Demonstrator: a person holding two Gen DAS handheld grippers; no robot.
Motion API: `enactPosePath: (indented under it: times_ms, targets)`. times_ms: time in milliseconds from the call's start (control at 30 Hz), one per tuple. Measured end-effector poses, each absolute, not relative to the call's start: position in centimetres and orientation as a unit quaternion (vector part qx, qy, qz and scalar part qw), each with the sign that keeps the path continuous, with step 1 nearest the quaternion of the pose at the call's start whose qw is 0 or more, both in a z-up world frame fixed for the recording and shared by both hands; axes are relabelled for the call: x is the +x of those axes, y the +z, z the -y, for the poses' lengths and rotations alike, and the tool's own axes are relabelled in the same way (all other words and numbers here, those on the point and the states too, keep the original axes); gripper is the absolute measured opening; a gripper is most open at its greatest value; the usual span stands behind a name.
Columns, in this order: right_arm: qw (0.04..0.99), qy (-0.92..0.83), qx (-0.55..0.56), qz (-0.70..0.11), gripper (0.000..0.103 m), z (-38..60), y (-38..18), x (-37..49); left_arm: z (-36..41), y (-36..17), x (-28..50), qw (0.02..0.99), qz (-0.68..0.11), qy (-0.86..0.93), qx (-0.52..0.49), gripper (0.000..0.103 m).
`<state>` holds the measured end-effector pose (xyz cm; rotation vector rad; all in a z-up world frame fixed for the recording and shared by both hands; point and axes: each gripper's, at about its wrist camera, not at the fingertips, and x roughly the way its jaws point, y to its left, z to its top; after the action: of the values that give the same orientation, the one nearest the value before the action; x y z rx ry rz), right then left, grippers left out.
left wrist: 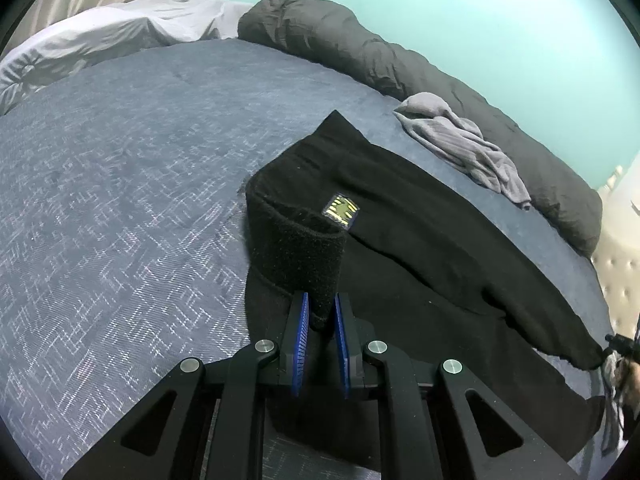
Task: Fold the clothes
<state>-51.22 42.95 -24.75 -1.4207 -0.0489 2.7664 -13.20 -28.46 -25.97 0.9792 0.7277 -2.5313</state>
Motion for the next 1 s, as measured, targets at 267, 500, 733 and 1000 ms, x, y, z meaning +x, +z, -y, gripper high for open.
enactPosePath:
  times_ms: [267, 500, 733, 1000]
  targets:
    - [-0.054, 0.87, -0.489, -0.046, 0.032, -43.0, -28.4, -50.0, 27.9, -26.0, -13.7, 0.166, -0.249, -0.889, 0.346, 0.013]
    - [-0.08, 0.896, -0.432, -0.06, 0.008, -43.1, -25.4, -49.7, 27.4, -26.2, -14.1, 0.163, -0.243, -0.89, 0.349, 0.013]
    - [-0.089, 0.883, -0.46, -0.019, 0.008, -42.4, -24.4, -51.3, 27.3, -26.2, -14.1, 0.162, -0.242, -0.89, 0.35, 0.013]
    - [-0.013, 0.865, -0.493, -0.089, 0.053, -46.5, -29.1, -49.1, 27.1, -26.2, -14.1, 0.16, -0.242, -0.891, 0.35, 0.013]
